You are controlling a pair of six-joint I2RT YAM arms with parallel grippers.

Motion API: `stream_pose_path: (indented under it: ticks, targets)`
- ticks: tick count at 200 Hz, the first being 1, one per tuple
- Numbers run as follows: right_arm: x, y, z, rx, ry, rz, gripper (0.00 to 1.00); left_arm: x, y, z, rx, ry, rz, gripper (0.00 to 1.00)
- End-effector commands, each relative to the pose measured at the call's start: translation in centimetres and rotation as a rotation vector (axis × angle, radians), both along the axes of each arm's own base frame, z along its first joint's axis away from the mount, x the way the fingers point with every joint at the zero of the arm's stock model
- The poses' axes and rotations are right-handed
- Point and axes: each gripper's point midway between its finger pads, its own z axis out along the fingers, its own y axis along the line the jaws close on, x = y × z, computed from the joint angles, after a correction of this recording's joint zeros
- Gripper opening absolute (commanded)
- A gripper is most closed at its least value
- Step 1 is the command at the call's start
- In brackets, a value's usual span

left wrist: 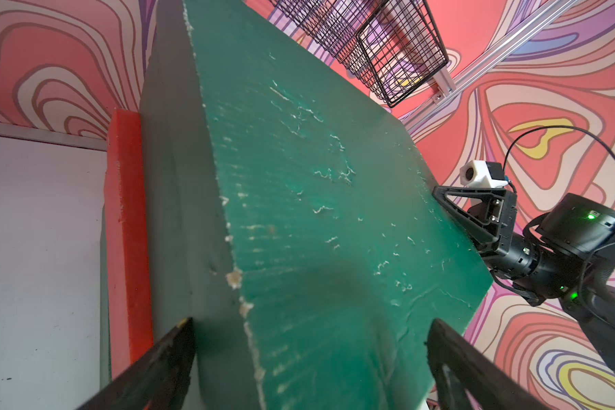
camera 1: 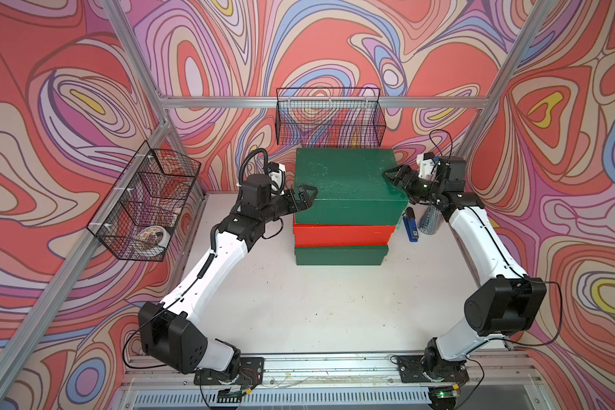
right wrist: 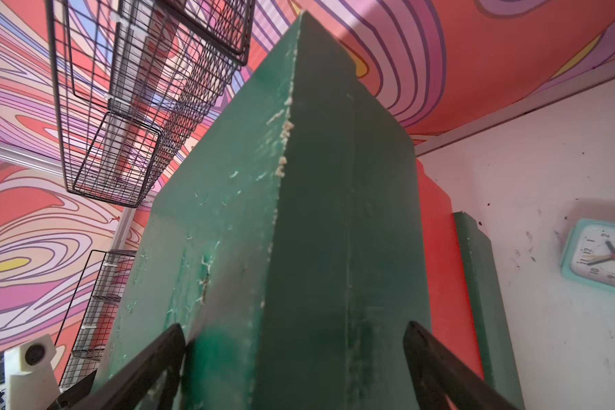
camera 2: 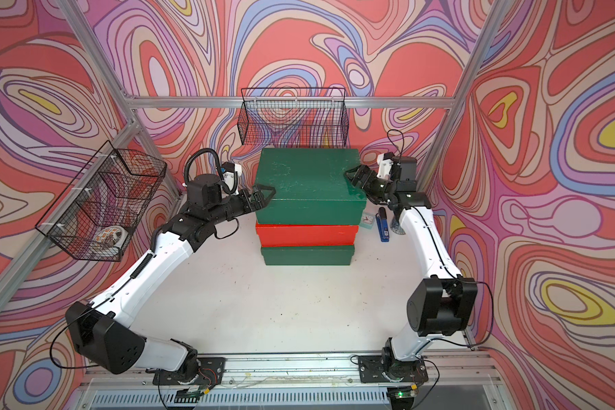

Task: Stack the shoeboxes
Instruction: Adjust the shoebox.

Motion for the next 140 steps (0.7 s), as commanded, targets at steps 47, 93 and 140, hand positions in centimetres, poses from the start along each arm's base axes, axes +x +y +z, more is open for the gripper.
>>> stream_pose_path:
  ticks: [47, 93, 140]
  targets:
    - [-0.3, 1.6, 0.5, -0.012, -0.017, 0.036, 0.97, -2.0, -0.2, 2.3, -0.073, -0.073, -0.039, 1.0]
    - [-0.4, 1.7, 0.4, -0.017, -0.014, 0.036, 0.96, -2.2, 0.2, 2.1, -0.07, -0.076, -0.019, 1.0]
    - [-0.8, 0.5, 1.4, -0.079, -0.024, -0.021, 0.98, -1.2, 1.5, 1.6, -0.005, -0.059, 0.046, 1.0]
